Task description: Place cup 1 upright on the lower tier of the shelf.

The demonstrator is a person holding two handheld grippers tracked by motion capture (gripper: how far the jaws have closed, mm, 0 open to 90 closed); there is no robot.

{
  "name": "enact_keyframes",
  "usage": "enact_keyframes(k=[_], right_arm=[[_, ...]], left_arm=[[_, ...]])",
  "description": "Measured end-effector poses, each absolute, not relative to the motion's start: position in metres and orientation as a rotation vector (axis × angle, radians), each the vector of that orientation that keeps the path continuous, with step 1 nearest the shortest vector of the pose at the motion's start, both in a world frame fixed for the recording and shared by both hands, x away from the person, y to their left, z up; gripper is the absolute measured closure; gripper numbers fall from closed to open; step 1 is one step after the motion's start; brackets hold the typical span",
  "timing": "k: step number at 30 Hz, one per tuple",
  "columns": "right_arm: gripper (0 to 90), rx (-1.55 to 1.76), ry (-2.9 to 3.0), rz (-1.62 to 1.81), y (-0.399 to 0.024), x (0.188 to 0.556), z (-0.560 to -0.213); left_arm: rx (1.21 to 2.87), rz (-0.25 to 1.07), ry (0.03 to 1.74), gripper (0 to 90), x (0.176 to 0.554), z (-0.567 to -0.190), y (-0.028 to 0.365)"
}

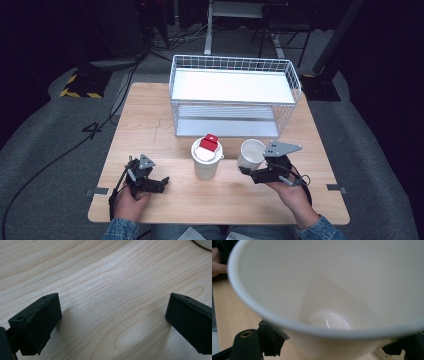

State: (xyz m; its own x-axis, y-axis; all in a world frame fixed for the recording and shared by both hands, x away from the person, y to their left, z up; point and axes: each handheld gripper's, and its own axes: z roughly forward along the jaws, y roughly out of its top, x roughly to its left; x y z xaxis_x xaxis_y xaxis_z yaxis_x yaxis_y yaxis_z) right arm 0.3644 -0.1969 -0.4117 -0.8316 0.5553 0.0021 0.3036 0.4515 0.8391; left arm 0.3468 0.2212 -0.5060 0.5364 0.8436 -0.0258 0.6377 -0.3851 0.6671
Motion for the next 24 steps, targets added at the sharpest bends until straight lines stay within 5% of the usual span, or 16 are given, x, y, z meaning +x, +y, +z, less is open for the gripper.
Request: enact_keyframes(k=[24], right_arm=[[23.1, 0.886, 2.325, 1.284, -0.193, 0.417, -0.399]], left_arm=[[2.147, 0.424, 1.193, 1.1, 0.347, -0.506, 0.221]])
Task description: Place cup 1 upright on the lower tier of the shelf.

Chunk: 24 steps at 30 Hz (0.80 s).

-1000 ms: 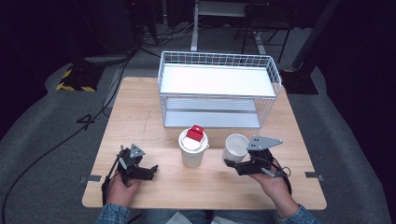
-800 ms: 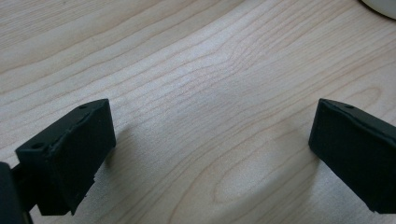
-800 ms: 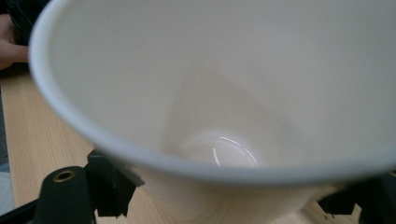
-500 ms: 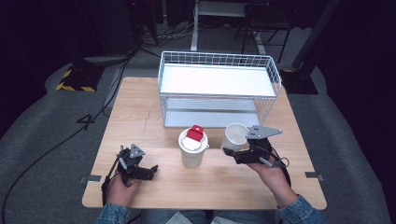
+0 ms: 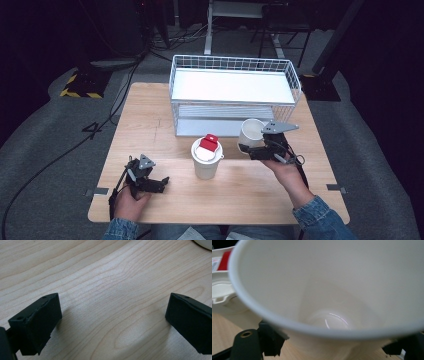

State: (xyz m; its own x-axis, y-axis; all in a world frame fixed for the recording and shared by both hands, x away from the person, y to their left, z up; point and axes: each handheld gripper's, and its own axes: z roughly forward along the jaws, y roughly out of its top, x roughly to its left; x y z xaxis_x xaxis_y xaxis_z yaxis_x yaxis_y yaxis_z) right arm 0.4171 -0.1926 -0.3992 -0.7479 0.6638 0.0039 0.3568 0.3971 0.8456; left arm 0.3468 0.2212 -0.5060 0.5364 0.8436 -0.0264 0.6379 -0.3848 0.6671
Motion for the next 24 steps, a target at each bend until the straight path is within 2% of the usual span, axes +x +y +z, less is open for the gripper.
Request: enact_keyframes(k=[24], right_arm=[[23.1, 0.986, 2.286, 1.168, -0.186, 0.482, -0.413]], left_arm=[[2.147, 0.424, 1.193, 1.1, 0.347, -0.506, 0.221]])
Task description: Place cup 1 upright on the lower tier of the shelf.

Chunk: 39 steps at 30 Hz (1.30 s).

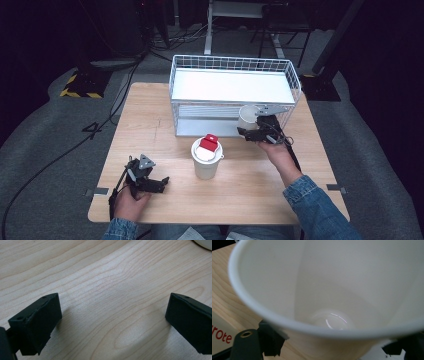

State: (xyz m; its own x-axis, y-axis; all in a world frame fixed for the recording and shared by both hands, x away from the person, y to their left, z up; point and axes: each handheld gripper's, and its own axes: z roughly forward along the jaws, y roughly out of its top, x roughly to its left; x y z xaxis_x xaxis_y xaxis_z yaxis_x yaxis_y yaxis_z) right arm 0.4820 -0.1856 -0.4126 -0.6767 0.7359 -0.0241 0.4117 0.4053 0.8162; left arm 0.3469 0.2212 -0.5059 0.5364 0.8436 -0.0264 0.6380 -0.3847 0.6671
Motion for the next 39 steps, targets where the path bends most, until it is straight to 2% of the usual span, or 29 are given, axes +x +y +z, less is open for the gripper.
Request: enact_keyframes(k=[39], right_arm=[[23.1, 1.01, 2.248, 1.118, -0.17, 0.515, -0.456]], left_arm=[[2.146, 0.424, 1.193, 1.1, 0.347, -0.506, 0.221]])
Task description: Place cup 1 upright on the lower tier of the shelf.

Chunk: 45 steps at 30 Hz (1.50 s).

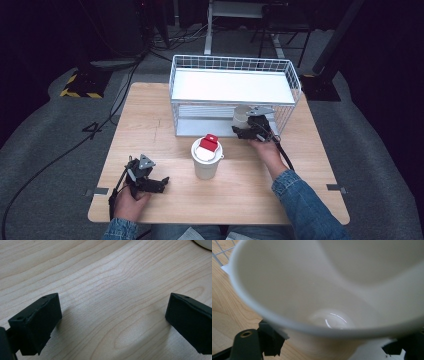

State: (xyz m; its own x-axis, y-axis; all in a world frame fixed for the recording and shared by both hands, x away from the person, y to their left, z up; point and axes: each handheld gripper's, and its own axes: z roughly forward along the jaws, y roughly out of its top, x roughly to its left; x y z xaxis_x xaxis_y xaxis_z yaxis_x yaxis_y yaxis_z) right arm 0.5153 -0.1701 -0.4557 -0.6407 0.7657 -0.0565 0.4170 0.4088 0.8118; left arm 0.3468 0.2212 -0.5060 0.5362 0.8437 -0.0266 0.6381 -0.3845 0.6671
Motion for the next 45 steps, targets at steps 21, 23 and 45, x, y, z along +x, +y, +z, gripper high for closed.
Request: enact_keyframes(k=[21, 23, 45], right_arm=[[23.0, 1.073, 2.22, 1.128, -0.162, 0.535, -0.472], [22.9, 1.08, 2.217, 1.14, -0.163, 0.536, -0.473], [14.6, 1.155, 2.179, 1.156, -0.169, 0.54, -0.475]], left_arm=[[2.147, 0.424, 1.193, 1.0, 0.347, -0.506, 0.221], [2.147, 0.423, 1.193, 1.0, 0.347, -0.506, 0.221], [2.147, 0.423, 1.193, 1.0, 0.347, -0.506, 0.221]])
